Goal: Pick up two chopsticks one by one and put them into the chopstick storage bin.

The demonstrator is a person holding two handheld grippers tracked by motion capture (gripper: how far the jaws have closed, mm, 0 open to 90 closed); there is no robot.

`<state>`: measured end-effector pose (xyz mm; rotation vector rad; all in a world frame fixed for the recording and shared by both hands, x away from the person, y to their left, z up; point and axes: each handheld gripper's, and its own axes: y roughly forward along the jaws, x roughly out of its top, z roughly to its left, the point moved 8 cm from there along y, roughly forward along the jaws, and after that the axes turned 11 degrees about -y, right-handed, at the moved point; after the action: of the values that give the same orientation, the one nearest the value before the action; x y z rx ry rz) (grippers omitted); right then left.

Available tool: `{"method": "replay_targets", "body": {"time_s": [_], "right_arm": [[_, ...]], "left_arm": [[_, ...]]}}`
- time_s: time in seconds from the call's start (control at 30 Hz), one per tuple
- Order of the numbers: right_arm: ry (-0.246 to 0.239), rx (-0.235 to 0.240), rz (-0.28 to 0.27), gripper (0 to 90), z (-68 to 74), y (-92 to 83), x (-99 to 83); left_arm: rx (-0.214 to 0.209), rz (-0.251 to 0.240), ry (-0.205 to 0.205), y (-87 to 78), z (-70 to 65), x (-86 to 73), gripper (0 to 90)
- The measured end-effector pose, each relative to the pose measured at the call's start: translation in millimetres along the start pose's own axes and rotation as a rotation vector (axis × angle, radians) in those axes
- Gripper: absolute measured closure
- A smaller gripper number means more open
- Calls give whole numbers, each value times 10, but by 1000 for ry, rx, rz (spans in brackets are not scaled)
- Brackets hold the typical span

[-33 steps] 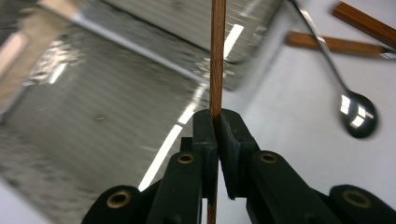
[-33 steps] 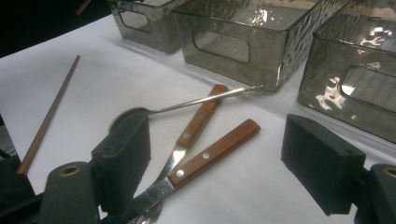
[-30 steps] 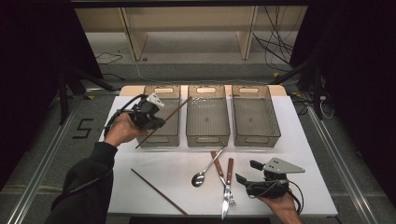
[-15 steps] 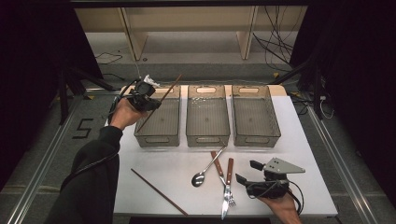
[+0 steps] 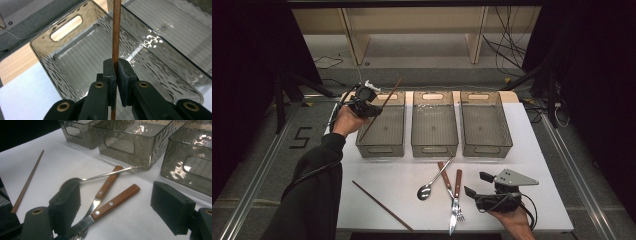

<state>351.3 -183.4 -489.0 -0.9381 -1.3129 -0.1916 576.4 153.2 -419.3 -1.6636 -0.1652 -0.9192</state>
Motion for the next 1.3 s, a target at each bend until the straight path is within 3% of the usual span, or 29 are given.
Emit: {"method": "replay_targets", "body": {"time_s": [0.07,0.5,0.7,0.83,1.07,1.3], "right_arm": [[0,0,0,246,0,1,0],[1,1,-1,246,0,-3,0],[-1,1,-1,246,-1,-5,-1],[-1,0,-2,246,4,-5,1],[0,-2,0,246,5,-4,1],[0,-3,1,246,3,-4,-1]], "left_arm": [[3,-4,-16,28,15,-13,847],[30,29,-21,228,34,-125,826],[42,38,-56,201,32,-129,586],[-4,22,-59,78,-15,-111,477],[-61,10,8,-184,-206,-213,362],[-114,18,108,-463,-432,-473,272]]}}
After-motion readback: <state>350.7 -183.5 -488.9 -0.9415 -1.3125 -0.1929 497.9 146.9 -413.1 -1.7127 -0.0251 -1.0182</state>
